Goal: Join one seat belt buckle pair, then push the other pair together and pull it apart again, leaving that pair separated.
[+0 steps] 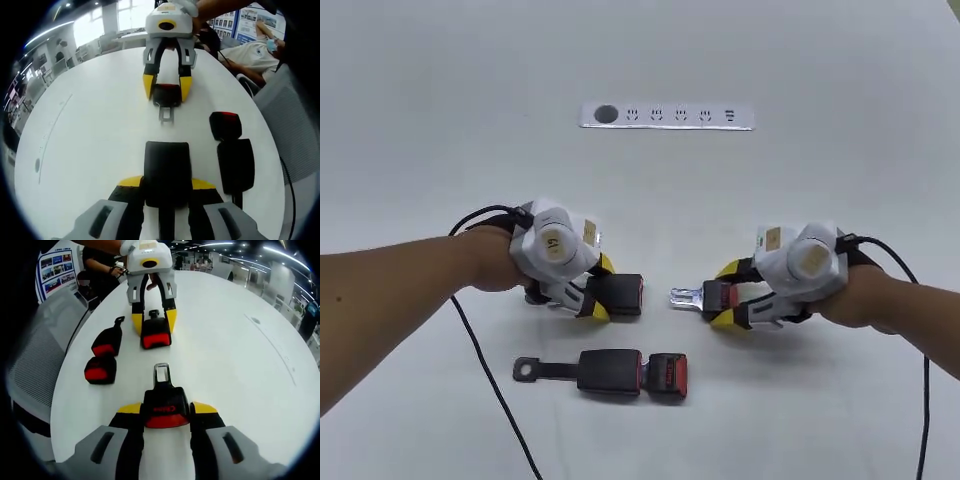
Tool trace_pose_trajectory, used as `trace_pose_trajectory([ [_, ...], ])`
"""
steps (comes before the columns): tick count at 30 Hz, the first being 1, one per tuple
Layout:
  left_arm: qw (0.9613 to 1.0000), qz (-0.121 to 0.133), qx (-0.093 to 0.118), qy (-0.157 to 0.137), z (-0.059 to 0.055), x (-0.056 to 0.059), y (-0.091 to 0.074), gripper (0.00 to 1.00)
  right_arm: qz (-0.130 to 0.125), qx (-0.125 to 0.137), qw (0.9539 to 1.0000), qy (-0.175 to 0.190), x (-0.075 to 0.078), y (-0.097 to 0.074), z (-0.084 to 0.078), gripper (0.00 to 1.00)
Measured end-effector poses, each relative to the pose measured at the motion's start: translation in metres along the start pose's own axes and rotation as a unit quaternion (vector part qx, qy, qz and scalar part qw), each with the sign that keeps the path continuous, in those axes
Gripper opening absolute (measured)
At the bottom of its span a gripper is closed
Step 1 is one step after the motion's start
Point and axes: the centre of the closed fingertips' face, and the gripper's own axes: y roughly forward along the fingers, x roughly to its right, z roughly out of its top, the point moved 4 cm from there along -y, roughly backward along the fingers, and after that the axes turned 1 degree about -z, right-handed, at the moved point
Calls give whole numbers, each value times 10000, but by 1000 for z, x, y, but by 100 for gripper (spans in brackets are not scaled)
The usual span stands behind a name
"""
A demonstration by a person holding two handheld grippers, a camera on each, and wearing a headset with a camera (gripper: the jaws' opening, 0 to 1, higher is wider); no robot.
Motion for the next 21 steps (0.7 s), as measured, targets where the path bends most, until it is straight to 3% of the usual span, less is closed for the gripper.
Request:
trace_pose_trajectory([
  [13,10000,12,32,-20,0,1,-1,34,-26,25,10000,20,4,-11,-23,35],
  [21,10000,14,48,-24,0,0,0,34,-39,50,10000,52,1,-19,-28,35],
])
